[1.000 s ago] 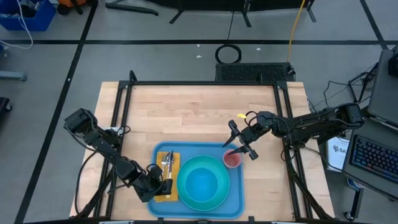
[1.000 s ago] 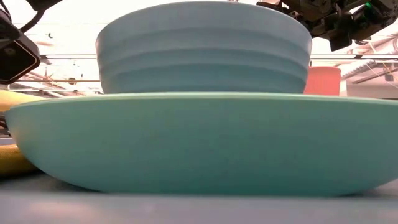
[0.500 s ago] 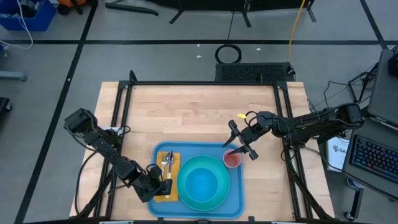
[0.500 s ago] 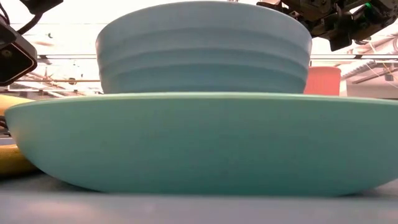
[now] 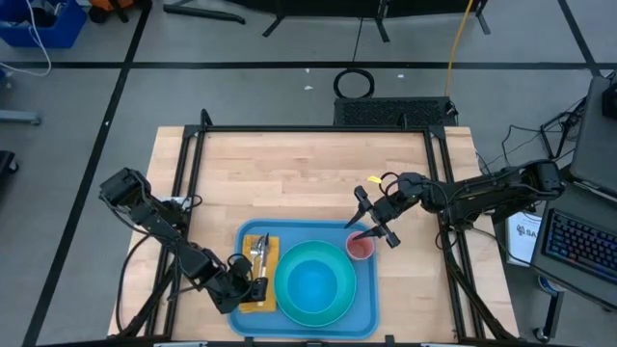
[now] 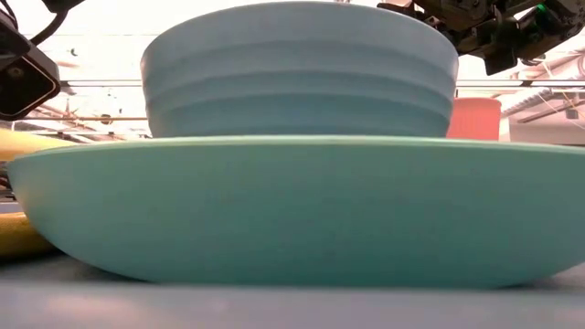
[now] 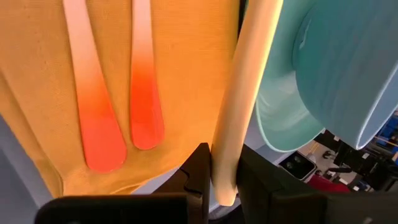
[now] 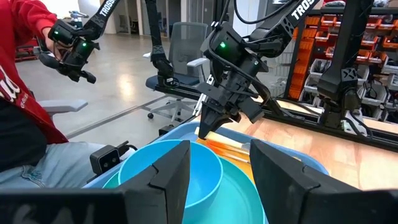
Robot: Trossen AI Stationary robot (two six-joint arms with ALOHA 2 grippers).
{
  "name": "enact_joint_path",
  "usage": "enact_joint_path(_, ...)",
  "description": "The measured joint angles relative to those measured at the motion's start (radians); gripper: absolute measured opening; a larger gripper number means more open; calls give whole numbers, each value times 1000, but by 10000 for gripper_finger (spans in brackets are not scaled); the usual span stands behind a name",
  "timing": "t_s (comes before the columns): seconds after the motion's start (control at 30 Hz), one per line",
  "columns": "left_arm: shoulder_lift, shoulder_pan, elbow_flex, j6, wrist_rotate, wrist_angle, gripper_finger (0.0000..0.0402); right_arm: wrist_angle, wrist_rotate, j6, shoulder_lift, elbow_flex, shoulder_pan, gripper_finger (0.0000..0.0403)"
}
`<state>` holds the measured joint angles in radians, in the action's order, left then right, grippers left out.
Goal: Set up tray
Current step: Put the yellow knife on the yellow napkin to the right of the orange spoon
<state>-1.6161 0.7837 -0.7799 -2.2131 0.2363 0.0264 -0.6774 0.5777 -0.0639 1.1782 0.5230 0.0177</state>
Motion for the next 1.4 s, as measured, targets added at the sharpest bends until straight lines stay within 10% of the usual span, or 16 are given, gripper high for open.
enact_joint_path(1.4,-93,-45,-45,11,-105,-9,61,1,0,24,0,0,0,155)
